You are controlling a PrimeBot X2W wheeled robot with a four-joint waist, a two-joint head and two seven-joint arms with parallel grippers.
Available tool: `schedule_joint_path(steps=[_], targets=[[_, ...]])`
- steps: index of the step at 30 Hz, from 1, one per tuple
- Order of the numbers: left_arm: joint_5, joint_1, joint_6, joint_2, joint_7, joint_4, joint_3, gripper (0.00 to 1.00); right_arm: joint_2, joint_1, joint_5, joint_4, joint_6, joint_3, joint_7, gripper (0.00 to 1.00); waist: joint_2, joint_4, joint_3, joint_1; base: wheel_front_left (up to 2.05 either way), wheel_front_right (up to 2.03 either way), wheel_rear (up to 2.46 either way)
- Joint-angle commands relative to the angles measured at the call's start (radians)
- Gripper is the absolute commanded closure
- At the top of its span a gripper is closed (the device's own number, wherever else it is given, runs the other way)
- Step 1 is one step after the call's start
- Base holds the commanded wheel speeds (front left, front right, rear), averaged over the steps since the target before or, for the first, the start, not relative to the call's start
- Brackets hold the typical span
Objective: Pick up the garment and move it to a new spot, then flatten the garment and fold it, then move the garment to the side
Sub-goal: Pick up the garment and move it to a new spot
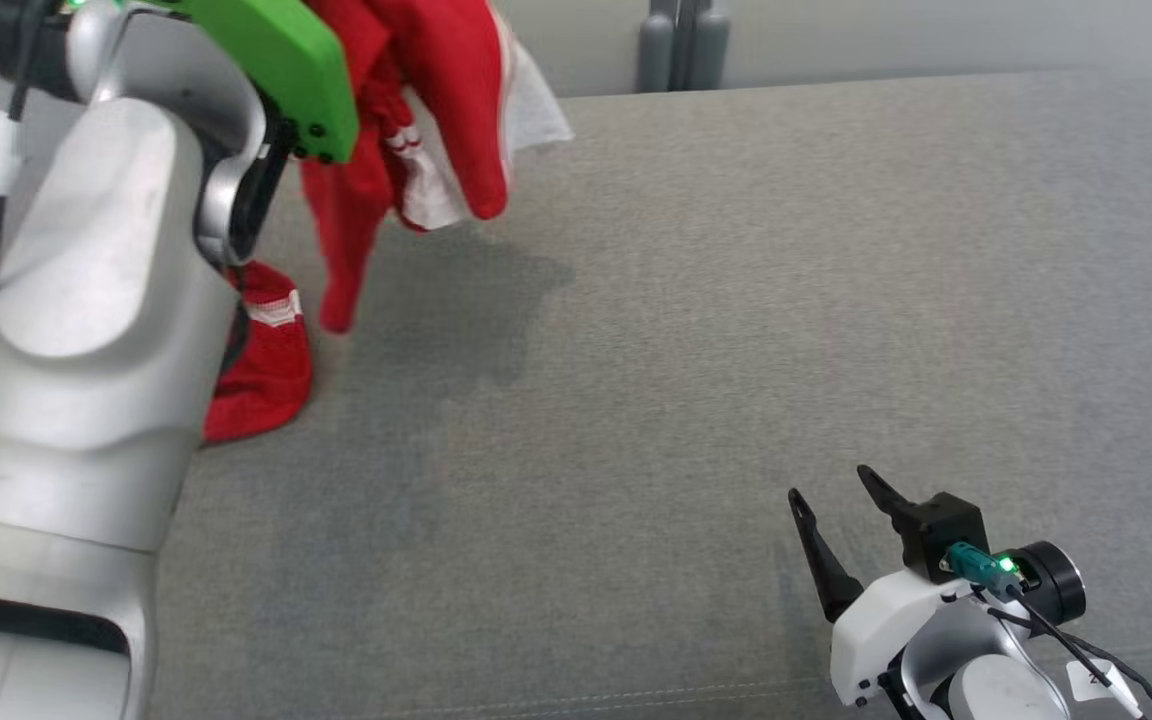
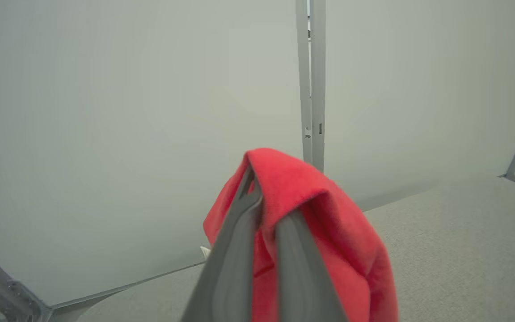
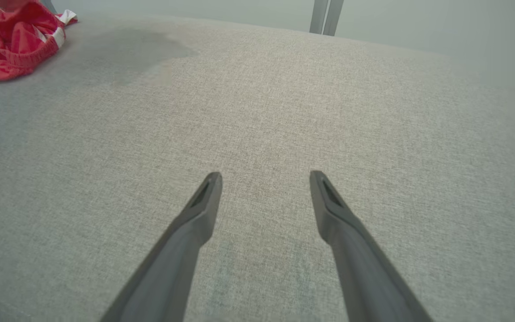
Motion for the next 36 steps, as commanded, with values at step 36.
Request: schedule_joint_path(steps=[36], targets=[[-0.158,0.136,-0.008,-0.128,-0.176,0.275,-0.217,1.00,0.000,-0.070,0.055,0.044,0.000,0.000,-0.070,0.00,0.0000,-0.244,0.115,0.0000,0.00,0.00,0.00]])
